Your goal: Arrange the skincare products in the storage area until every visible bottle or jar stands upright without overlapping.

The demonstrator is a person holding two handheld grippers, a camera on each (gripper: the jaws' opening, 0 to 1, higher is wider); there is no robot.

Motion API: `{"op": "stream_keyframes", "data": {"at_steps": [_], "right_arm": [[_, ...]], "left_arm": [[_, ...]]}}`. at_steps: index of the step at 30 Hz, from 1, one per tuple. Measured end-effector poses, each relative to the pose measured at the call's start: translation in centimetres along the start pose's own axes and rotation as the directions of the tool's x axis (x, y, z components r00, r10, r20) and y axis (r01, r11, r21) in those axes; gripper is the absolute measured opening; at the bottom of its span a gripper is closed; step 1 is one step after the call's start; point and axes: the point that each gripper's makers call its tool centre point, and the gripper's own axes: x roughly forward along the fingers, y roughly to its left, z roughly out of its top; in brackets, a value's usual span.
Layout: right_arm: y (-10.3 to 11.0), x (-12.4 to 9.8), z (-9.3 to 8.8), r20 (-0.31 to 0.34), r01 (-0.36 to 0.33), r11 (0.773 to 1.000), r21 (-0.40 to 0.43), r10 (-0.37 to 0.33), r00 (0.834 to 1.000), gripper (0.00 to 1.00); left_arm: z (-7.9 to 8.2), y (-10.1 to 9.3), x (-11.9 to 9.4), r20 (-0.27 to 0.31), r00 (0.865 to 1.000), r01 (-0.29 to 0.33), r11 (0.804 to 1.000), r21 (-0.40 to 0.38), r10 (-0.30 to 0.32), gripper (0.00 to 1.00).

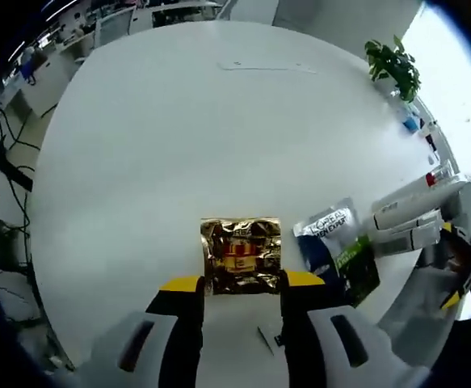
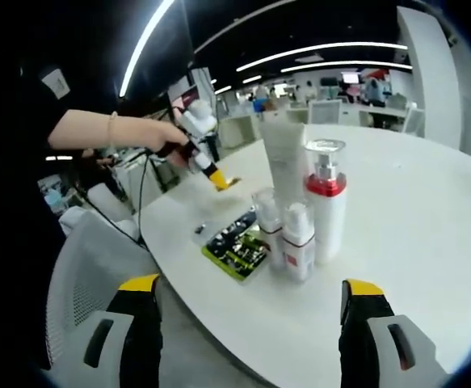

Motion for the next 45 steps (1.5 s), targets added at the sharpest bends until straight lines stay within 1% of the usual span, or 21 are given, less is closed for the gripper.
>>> {"op": "stream_keyframes", "data": {"at_steps": [2,4,7,11,12,17,20,22,29,36,40,45], "right_arm": [[0.0,0.0,0.0,0.002,-0.002,1.000,-0.002,0.002,1.000,0.96],[0.1,0.0,0.0,0.006,-0.004,1.000,-0.003,0.004,1.000,0.96],[0.2,-0.1,0.1,0.008,-0.005,1.000,-0.007,0.005,1.000,0.95],[0.3,-0.1,0.2,0.015,-0.010,1.000,-0.007,0.010,1.000,0.95],[0.3,-0.1,0.2,0.014,-0.010,1.000,-0.008,0.010,1.000,0.95],[0.5,-0.2,0.2,0.015,-0.015,1.000,-0.011,0.016,1.000,0.94],[0.6,-0.2,0.3,0.016,-0.018,1.000,-0.012,0.019,1.000,0.94],[0.7,-0.3,0.4,0.019,-0.022,1.000,-0.011,0.022,1.000,0.94],[0.7,-0.3,0.5,0.031,-0.029,1.000,-0.008,0.029,0.999,0.93],[0.8,-0.4,0.7,0.041,-0.037,0.999,-0.003,0.037,0.998,0.93],[0.9,-0.4,0.7,0.045,-0.043,0.999,-0.006,0.043,0.998,0.93],[1.0,-0.5,0.8,0.050,-0.050,0.999,-0.004,0.051,0.997,0.93]], "left_arm": [[-0.6,-0.2,0.1,-0.009,1.000,-0.006,1.000,-0.021,0.005,0.36],[-0.8,-0.1,0.5,-0.011,1.000,-0.017,0.999,-0.037,0.017,0.35],[-1.2,-0.5,0.9,-0.007,1.000,-0.008,0.996,-0.085,0.008,0.35],[-1.6,-1.1,1.3,-0.009,1.000,-0.011,0.993,-0.116,0.010,0.34],[-2.1,-1.7,1.2,-0.013,1.000,-0.014,0.992,-0.124,0.012,0.34],[-2.9,-1.9,1.9,-0.032,0.999,-0.028,0.983,-0.183,0.022,0.35],[-3.3,-2.4,2.2,-0.040,0.999,-0.033,0.980,-0.194,0.026,0.34],[-3.5,-2.6,2.4,-0.056,0.998,-0.049,0.980,-0.195,0.038,0.34],[-3.6,-3.8,2.9,-0.066,0.997,-0.049,0.972,-0.231,0.034,0.33],[-3.4,-3.6,3.3,-0.076,0.996,-0.070,0.965,-0.251,0.053,0.31],[-3.4,-3.8,3.2,-0.084,0.994,-0.082,0.963,-0.258,0.062,0.31],[-3.4,-4.0,3.3,-0.089,0.995,-0.078,0.959,-0.274,0.055,0.33]]}}
